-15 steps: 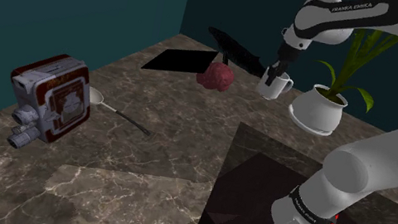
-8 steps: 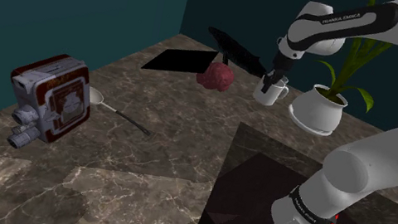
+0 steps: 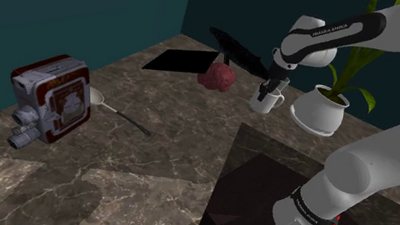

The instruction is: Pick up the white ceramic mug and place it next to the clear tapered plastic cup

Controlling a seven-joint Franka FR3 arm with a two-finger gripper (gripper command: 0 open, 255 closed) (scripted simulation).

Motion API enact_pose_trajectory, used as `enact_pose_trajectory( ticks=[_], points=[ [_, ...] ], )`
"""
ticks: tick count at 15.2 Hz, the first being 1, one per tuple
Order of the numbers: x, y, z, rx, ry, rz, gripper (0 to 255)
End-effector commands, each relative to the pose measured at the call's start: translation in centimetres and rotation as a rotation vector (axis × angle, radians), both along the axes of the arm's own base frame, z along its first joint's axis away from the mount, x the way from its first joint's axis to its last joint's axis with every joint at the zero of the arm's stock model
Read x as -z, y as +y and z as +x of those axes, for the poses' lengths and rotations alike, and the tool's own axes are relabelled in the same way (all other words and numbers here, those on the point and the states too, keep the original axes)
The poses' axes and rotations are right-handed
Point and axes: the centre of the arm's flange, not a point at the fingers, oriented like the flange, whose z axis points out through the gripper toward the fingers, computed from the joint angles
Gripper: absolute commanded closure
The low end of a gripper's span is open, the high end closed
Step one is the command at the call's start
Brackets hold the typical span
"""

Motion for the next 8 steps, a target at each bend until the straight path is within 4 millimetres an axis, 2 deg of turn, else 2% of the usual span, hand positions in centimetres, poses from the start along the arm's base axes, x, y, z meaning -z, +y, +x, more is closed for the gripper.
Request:
enact_pose_trajectory(
  ticks=[1,7,8],
  points=[
    [0.43,-0.06,-0.01,0.0,-0.001,-0.001,255],
    [0.43,-0.06,0.0,0.0,-0.001,-0.001,255],
    [0.44,-0.06,0.0,0.0,-0.001,-0.001,0]
  ],
)
